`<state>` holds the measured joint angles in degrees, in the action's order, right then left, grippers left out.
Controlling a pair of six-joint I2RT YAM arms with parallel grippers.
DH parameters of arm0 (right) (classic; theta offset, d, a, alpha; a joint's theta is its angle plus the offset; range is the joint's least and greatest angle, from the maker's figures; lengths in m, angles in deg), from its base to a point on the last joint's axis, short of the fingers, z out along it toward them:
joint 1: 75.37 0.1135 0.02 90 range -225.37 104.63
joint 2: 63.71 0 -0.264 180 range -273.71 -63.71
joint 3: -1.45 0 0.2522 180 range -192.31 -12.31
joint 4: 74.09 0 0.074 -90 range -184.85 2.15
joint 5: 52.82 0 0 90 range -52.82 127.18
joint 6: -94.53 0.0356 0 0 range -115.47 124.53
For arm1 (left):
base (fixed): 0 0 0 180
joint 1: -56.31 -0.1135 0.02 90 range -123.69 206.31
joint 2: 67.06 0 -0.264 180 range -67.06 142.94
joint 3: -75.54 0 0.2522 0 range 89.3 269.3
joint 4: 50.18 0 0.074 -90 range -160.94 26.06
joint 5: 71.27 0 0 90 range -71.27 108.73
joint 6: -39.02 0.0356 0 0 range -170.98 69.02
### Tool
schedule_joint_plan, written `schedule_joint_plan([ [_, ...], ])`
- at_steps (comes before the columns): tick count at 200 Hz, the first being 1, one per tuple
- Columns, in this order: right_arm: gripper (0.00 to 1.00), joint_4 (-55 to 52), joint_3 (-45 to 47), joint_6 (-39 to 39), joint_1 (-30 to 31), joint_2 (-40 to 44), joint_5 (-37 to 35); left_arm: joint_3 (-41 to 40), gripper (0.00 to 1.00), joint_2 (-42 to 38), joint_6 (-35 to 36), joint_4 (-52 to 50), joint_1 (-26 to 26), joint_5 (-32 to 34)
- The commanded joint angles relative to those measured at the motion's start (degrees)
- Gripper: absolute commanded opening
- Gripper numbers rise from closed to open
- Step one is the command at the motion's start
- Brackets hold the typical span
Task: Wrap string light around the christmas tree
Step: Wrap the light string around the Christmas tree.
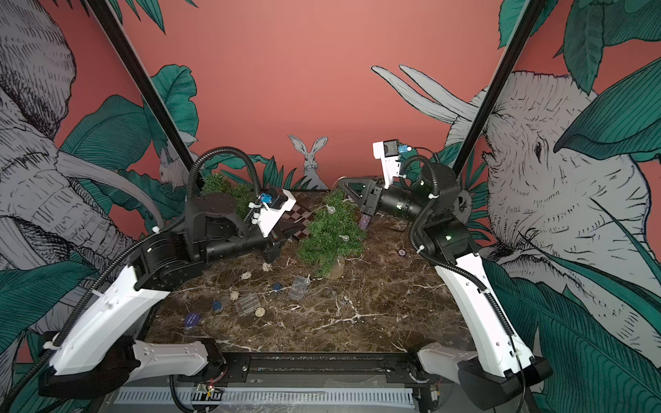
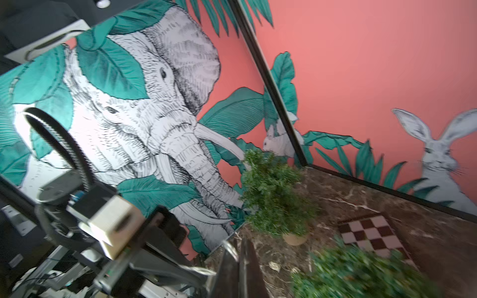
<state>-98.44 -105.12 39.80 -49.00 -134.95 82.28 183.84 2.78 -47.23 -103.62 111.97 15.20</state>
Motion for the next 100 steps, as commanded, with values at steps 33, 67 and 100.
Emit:
schedule_joint_plan([
  [33, 0.00, 13.1, -2.8, 7.6, 9.8, -6.0, -0.7, -5.6, 0.24, 2.1, -0.8, 16.3, -0.5, -3.7],
  [67, 0.00, 14.3, -3.2, 8.3, 12.5, -7.3, -1.0, -7.5, 0.36, 1.0, -2.5, 18.7, -2.5, -1.4],
  [100, 0.00, 16.0, -3.1, 9.8, 13.0, -7.7, -0.5, -10.0, 0.10, -0.6, -4.6, 20.3, -5.8, -2.5],
])
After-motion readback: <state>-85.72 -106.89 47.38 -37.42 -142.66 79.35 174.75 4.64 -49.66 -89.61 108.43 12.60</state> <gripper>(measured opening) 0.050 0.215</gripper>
